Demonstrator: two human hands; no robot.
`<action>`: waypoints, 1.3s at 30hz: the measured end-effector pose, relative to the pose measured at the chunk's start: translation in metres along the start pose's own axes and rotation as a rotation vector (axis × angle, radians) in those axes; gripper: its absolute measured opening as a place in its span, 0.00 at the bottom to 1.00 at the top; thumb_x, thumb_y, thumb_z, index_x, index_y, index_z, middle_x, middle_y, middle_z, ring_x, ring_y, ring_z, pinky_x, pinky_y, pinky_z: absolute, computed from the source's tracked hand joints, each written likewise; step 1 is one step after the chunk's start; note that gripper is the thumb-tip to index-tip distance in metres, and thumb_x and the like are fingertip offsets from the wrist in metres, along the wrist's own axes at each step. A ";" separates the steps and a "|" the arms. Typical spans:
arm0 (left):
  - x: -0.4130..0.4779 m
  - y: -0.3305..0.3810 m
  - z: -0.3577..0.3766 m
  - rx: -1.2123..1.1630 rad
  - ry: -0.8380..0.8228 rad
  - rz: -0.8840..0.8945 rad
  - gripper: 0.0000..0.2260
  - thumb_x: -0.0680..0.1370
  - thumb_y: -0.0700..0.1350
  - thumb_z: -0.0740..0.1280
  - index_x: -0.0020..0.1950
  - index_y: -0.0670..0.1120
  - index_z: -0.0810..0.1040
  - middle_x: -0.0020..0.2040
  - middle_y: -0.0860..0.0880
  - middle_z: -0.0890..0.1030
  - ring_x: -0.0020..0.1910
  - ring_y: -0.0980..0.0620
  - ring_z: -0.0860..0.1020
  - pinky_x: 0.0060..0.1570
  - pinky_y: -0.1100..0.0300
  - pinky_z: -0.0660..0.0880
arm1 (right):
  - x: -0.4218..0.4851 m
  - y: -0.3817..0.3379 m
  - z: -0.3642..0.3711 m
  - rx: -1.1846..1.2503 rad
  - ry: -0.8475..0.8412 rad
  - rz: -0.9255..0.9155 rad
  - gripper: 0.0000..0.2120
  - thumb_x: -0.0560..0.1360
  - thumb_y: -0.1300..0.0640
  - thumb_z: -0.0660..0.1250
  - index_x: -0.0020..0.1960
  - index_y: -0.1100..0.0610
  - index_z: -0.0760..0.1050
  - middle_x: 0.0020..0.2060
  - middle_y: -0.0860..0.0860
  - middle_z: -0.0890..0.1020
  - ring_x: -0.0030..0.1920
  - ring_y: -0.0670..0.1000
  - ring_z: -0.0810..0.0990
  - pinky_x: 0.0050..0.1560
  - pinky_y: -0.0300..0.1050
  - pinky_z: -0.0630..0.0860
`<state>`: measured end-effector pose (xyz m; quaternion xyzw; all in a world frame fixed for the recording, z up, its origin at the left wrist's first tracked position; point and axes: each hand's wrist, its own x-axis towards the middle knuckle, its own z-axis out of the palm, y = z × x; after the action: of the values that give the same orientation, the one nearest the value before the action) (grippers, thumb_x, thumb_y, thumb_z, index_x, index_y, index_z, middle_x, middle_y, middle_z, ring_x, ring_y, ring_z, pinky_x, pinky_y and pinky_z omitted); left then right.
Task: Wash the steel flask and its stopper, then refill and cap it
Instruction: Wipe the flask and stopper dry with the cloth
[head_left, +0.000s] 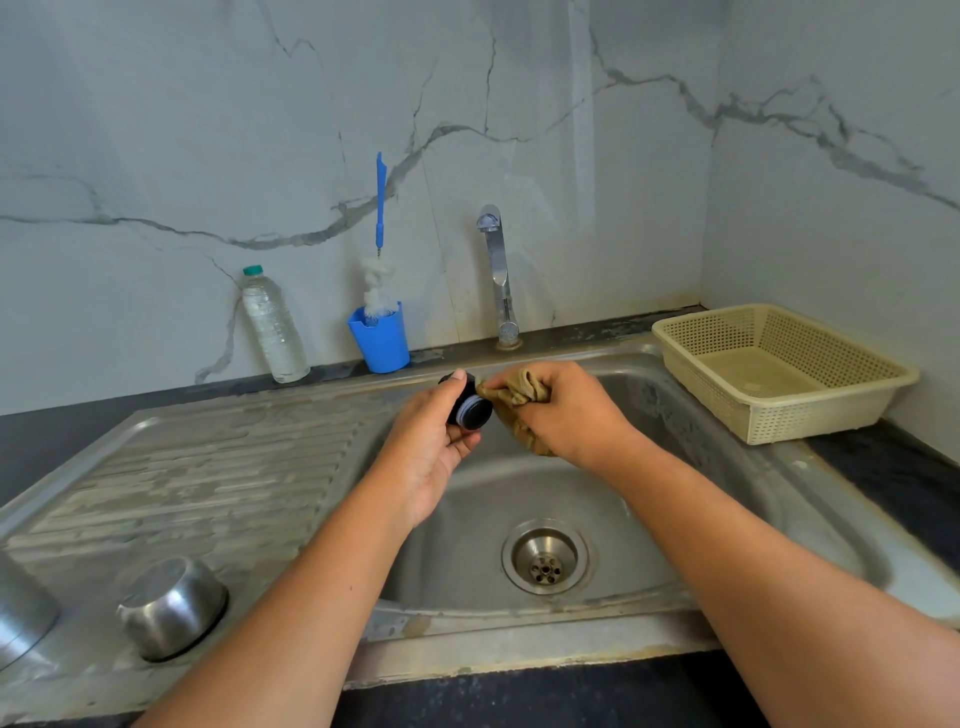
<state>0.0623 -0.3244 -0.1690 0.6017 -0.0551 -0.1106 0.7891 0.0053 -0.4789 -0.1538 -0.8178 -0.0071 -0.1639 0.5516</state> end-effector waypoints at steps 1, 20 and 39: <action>0.000 0.000 0.000 -0.002 0.003 -0.002 0.17 0.82 0.52 0.70 0.64 0.43 0.79 0.50 0.44 0.85 0.47 0.51 0.81 0.47 0.58 0.79 | 0.000 0.000 0.000 -0.004 -0.008 -0.009 0.15 0.79 0.66 0.68 0.56 0.49 0.85 0.31 0.39 0.83 0.29 0.35 0.78 0.29 0.29 0.71; -0.005 0.000 0.003 0.092 0.006 -0.063 0.19 0.82 0.60 0.66 0.61 0.46 0.81 0.48 0.44 0.82 0.41 0.51 0.75 0.40 0.59 0.75 | -0.001 -0.008 0.001 0.049 0.005 0.056 0.10 0.79 0.64 0.64 0.48 0.53 0.83 0.44 0.52 0.87 0.48 0.56 0.85 0.49 0.49 0.83; -0.008 0.000 0.005 0.122 -0.094 -0.064 0.19 0.82 0.57 0.68 0.62 0.44 0.81 0.49 0.43 0.84 0.42 0.51 0.79 0.43 0.59 0.79 | 0.005 0.007 -0.005 -0.290 0.175 -0.009 0.04 0.77 0.59 0.70 0.46 0.50 0.78 0.40 0.47 0.81 0.42 0.46 0.80 0.38 0.38 0.74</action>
<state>0.0532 -0.3274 -0.1671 0.6441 -0.0796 -0.1603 0.7437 0.0100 -0.4868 -0.1573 -0.8714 0.0610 -0.2363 0.4255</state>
